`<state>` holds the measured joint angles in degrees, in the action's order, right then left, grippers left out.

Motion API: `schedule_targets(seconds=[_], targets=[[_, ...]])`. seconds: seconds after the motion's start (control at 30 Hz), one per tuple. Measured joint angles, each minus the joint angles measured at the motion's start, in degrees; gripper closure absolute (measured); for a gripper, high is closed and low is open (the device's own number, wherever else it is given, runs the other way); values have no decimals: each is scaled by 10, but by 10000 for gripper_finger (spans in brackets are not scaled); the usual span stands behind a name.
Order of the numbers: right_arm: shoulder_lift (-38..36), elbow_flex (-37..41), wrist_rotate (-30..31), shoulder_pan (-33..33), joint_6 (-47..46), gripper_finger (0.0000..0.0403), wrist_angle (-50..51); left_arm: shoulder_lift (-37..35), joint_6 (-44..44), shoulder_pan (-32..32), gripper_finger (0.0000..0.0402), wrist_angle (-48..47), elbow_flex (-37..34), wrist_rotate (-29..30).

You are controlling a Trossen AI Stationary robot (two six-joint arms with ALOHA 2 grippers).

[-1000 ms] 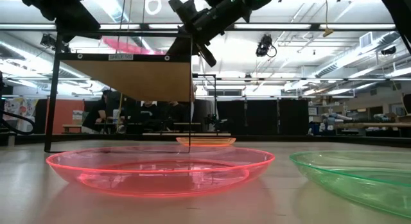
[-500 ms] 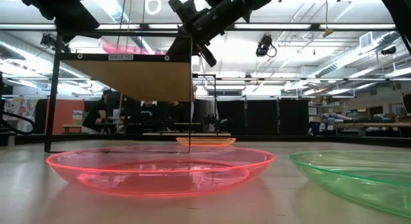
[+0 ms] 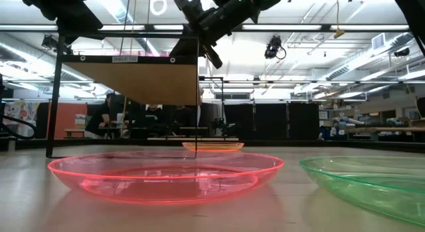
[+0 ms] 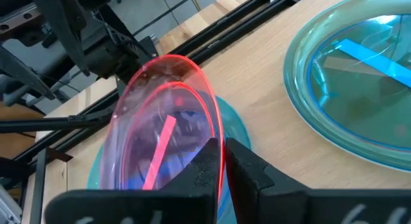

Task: Place and stack plates onto a shelf
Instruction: Stack the top pink plate on top of the bottom blue plate on the shelf, then stack the orange plate on top of the blue plate on the shelf

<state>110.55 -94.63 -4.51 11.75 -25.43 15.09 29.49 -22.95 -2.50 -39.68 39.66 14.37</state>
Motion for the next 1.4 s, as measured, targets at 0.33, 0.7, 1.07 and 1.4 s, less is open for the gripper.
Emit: schedule_targets(seconds=[0.33, 0.7, 1.07, 1.4], targets=[[0, 0, 0, 0, 1, 322, 0, 0, 0, 0, 241, 0, 0, 0], [0, 0, 0, 0, 1, 257, 0, 0, 0, 0, 241, 0, 0, 0], [0, 0, 0, 1, 1, 235, 1, 1, 0, 0, 241, 0, 0, 0], [-1, 0, -48, 14, 1, 237, 2, 1, 0, 0, 241, 0, 0, 5]])
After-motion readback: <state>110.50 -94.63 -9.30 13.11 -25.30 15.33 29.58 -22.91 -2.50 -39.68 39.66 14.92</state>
